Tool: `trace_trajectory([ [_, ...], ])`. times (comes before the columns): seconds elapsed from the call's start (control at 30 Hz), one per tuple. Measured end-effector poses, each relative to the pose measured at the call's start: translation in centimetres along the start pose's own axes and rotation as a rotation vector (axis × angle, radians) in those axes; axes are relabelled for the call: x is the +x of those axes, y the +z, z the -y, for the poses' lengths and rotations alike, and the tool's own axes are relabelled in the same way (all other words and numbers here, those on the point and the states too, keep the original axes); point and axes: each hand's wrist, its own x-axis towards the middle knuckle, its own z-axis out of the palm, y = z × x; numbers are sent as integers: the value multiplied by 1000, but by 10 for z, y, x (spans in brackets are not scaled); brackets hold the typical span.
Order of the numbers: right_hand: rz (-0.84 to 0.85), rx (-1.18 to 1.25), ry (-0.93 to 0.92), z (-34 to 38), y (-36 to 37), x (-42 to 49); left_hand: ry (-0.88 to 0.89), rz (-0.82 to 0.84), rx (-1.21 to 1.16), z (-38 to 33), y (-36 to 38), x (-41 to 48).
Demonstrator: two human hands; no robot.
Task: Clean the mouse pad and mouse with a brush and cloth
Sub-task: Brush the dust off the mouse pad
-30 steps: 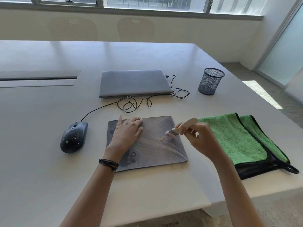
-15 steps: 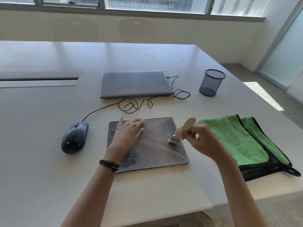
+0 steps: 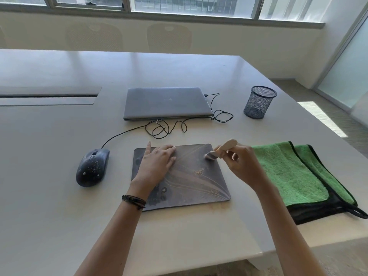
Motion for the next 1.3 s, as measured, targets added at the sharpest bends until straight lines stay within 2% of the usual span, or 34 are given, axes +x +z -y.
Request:
trace_trajectory([
  [0.23,204,53,-88,7,-11,-6,-3,-4,-8,0,0,0],
  [0.47,34,-14,-78,2,-7,10,-4,6,-5,-1,-1,0],
  [0.63,144,-6,-58,3,3,8,-8,9,-4,-2,-1,0],
  [0.8,277,34,-152,18,2,-1,-3,3,-17,-2,-1,-1],
  [0.87,259,20,-149,18,-2,1,-3,1,-15,-1,-1,-1],
  [1.03,74,3,-121,14,-2,16,1,3,-8,-1,-1,0],
  [1.3,214,10,-105,16,8,5,3,3,-14,-1,-1,0],
])
